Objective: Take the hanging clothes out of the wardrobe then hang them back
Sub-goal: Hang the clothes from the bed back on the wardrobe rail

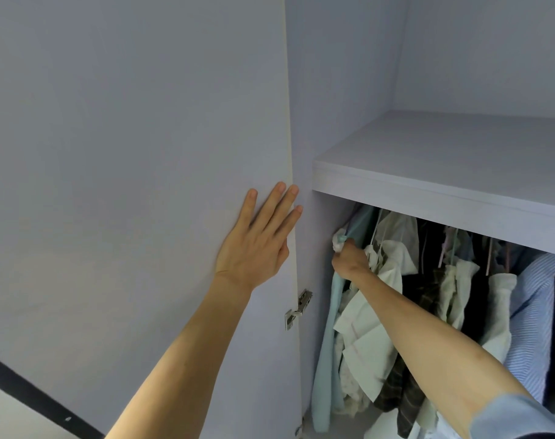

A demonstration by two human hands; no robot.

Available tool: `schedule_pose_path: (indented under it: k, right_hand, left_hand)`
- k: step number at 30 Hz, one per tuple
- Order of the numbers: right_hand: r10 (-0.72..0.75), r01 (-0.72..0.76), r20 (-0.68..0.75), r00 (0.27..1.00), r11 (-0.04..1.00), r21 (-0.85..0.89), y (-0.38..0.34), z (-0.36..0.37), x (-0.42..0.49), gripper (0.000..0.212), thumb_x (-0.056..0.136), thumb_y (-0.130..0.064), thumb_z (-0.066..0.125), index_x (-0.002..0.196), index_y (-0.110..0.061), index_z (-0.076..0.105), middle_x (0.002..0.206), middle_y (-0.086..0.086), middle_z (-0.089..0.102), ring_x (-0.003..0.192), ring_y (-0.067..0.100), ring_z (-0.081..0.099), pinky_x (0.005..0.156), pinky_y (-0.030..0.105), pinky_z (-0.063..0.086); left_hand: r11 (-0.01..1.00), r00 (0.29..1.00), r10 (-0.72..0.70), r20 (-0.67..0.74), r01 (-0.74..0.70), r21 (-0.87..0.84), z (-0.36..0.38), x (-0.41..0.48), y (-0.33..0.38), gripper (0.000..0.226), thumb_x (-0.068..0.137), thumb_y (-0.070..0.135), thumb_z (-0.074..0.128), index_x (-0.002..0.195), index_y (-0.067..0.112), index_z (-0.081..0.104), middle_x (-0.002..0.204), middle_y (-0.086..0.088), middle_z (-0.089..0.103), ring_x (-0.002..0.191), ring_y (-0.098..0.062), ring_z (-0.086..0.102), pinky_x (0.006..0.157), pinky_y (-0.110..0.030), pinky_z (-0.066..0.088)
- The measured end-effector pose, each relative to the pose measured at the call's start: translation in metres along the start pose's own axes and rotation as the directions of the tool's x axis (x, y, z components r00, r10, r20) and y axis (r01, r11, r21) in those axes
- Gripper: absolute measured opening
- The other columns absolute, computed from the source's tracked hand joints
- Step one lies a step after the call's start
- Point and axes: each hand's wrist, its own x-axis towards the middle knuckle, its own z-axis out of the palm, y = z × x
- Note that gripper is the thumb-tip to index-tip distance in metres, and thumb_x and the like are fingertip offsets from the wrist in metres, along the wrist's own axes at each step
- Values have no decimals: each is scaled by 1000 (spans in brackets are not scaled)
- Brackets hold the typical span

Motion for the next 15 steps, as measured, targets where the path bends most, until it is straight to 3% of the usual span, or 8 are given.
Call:
schedule_pose_path:
  k: [5,9,11,13,15]
  right_hand:
    - [-27,27,12,1000,999,-31,2,9,-1,49,104,-25,39,146,-4,28,129,23,56,117,38,56,92,36,45]
    - [-62,60,-33,998,997,-57,-1,15,-12,68,100,-16,45,156,-7,8,136,22,51,117,36,56,85,32,44]
    - [-111,108,-33,993,990,-90,1,16,-22,82,95,-10,52,158,-10,0,151,19,34,127,37,50,93,33,44]
    - [-143,141,-8,990,981,-136,5,14,-38,83,93,-11,53,158,-12,2,161,18,14,134,39,43,104,37,42]
    - [-179,180,21,984,976,-125,9,7,-57,71,97,-14,52,156,-11,14,159,17,21,132,37,45,106,37,41]
  left_hand:
    - [1000,1000,6,21,-6,-2,0,-1,0,63,101,37,24,159,18,12,166,-12,-2,153,-31,0,117,-59,-16]
    - [1000,1000,9,15,-10,7,3,0,0,63,101,37,24,159,18,12,166,-12,-1,153,-31,1,117,-60,-16]
    - [1000,1000,14,27,-14,19,2,1,-1,62,101,37,22,159,19,11,166,-12,-3,153,-31,0,117,-60,-17]
    - [1000,998,14,60,-15,14,1,0,-1,62,101,37,19,159,19,9,166,-12,-5,153,-30,-3,117,-60,-18]
    - [1000,995,0,104,-1,6,-5,-1,0,62,101,36,18,160,19,8,166,-13,-8,153,-31,-7,116,-59,-19]
